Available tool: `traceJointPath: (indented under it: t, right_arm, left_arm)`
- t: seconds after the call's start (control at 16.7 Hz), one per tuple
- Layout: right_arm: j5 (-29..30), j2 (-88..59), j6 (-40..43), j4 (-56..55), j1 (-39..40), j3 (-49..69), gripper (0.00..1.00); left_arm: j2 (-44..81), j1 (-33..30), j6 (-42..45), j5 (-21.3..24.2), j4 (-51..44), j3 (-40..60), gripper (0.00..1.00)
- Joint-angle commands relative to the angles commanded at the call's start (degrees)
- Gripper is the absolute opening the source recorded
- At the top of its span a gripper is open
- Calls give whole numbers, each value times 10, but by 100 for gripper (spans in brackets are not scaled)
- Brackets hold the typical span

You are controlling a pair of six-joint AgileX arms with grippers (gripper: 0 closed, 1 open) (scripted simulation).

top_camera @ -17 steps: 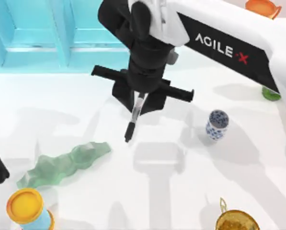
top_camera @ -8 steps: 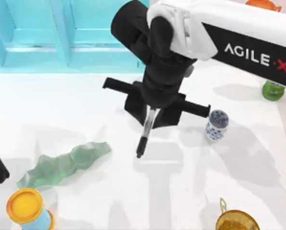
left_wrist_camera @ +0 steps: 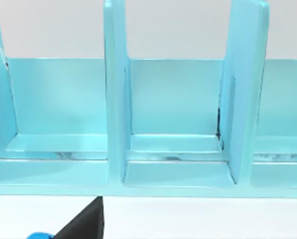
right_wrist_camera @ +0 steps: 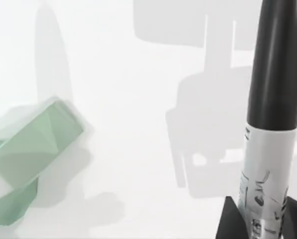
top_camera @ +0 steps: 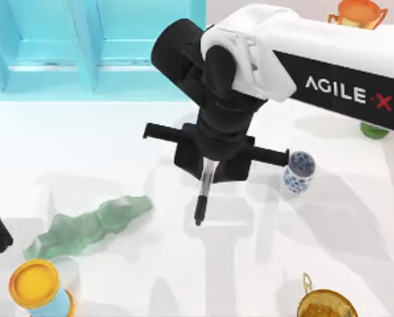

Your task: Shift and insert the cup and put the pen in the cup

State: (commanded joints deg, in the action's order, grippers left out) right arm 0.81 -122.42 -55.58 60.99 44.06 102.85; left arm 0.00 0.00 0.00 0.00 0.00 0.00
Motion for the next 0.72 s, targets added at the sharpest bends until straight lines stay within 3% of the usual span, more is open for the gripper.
traceJointPath:
  t: [0.3, 0.72]
  right_arm:
    - [110, 50, 106, -186, 23, -135, 0]
    - [316, 171, 302, -577, 60, -379, 0]
  left_arm:
    - [0, 0, 0, 0, 0, 0, 100]
    - [0, 0, 0, 0, 0, 0, 100]
